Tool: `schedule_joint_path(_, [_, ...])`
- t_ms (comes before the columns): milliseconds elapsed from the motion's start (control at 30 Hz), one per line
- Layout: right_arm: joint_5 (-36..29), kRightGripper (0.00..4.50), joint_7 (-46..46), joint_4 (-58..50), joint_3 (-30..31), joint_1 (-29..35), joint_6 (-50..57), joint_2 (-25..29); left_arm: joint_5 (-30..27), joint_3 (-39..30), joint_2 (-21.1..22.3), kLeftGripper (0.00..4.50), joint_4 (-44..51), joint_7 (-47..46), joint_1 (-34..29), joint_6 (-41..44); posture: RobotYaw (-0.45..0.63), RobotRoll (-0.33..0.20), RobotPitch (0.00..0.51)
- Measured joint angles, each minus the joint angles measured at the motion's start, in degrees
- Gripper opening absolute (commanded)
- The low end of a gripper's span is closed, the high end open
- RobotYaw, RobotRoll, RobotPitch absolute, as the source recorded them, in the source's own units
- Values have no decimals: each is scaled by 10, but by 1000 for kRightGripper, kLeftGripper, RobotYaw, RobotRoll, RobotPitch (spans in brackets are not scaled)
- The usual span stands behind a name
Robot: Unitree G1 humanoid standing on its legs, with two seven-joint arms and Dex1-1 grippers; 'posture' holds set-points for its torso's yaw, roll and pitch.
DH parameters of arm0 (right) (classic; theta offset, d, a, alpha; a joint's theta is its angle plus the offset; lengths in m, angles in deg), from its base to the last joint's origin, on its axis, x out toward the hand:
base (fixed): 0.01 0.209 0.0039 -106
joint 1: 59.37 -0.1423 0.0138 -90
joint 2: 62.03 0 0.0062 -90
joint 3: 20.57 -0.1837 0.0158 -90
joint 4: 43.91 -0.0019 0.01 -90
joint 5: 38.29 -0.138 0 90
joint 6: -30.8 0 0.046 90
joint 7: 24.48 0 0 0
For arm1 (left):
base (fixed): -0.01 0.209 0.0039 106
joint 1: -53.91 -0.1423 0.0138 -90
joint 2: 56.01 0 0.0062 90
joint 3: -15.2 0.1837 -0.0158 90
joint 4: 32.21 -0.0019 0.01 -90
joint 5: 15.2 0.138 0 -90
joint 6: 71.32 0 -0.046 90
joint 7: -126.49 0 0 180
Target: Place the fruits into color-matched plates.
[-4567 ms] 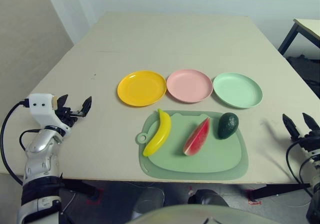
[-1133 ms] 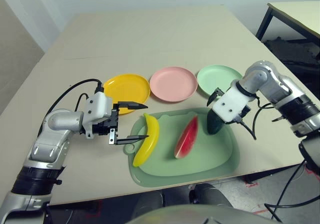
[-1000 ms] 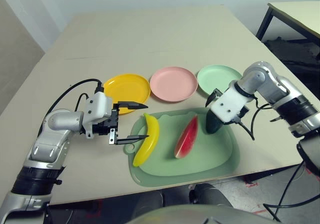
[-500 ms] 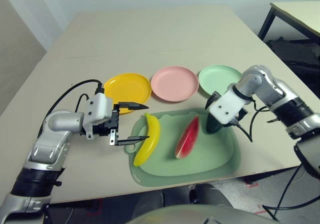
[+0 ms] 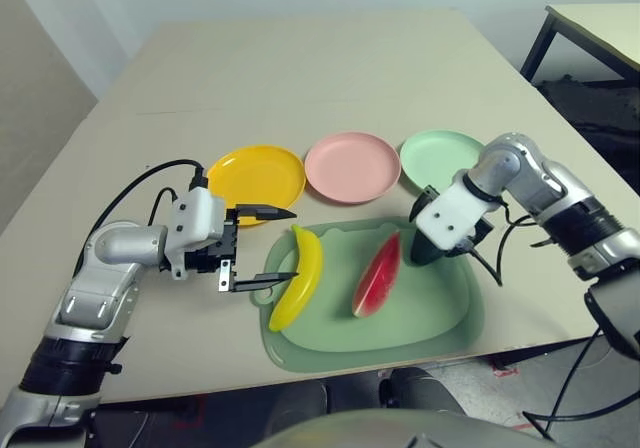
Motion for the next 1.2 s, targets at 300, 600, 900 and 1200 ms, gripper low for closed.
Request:
schedule_joint_path(300, [-1, 3124, 8, -16, 0, 5, 18, 6, 1, 0, 0, 4500, 0, 0, 0, -2, 54, 0, 38])
schedule_joint_path(600, [-43, 3124, 9, -53, 5, 1, 61, 32, 0, 0, -1, 4500, 0, -1, 1, -4, 45, 0, 34])
schedule_joint_path(900, [-87, 3124, 9, -62, 13, -56, 108, 45, -80, -3, -8, 4500, 26, -34, 18, 118, 36, 0, 26])
schedule_joint_path(1200, [-17, 3124, -69, 176, 3, -179, 58, -22, -95, 0, -3, 4500, 68, -91, 43, 225, 41, 0, 24])
